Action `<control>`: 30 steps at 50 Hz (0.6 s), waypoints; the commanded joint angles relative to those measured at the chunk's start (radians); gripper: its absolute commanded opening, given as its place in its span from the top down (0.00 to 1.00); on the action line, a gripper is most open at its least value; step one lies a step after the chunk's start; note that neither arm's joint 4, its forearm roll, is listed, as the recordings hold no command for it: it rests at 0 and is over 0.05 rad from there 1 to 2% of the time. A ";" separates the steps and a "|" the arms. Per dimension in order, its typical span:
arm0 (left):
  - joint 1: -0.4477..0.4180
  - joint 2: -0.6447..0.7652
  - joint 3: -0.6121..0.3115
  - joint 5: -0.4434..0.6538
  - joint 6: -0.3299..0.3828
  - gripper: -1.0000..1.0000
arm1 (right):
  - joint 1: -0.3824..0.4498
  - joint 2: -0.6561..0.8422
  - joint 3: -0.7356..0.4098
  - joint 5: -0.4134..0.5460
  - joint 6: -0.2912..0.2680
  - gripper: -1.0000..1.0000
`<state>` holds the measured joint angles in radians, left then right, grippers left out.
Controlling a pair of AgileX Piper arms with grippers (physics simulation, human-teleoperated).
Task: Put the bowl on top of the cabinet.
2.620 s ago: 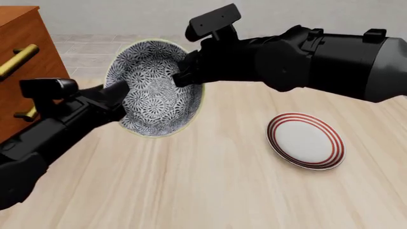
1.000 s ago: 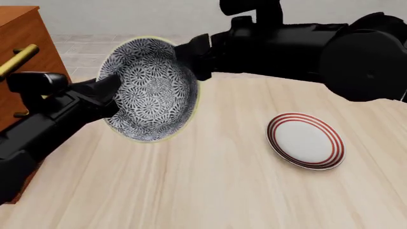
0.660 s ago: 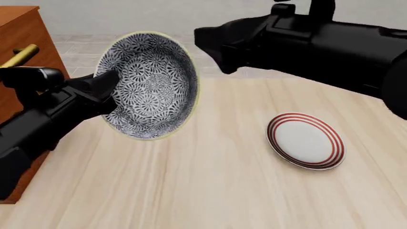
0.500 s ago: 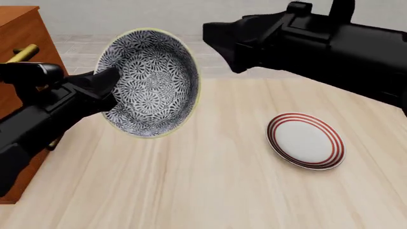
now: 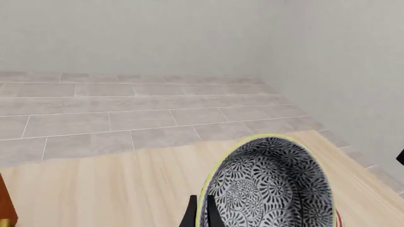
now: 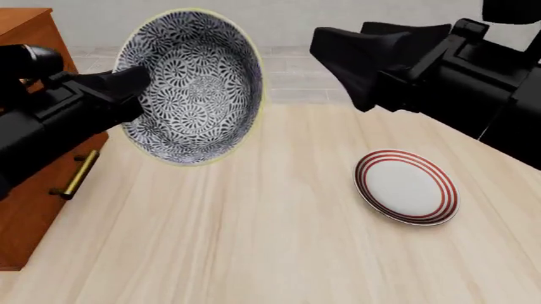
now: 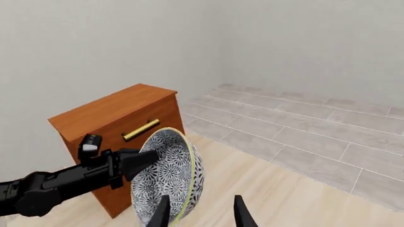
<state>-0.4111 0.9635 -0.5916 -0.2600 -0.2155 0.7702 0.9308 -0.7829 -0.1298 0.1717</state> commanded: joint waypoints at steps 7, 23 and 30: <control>-0.015 0.024 -0.140 0.201 -0.040 1.00 | -0.038 -0.055 0.110 -0.086 0.057 0.00; -0.021 -0.016 -0.267 0.371 0.011 1.00 | -0.069 -0.059 0.185 -0.144 0.118 0.00; -0.006 -0.020 -0.334 0.461 0.015 1.00 | -0.079 -0.074 0.213 -0.149 0.136 0.00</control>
<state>-0.4241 0.9516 -0.8382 0.0919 -0.2155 0.7058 0.8695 -0.6103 -0.2588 0.2791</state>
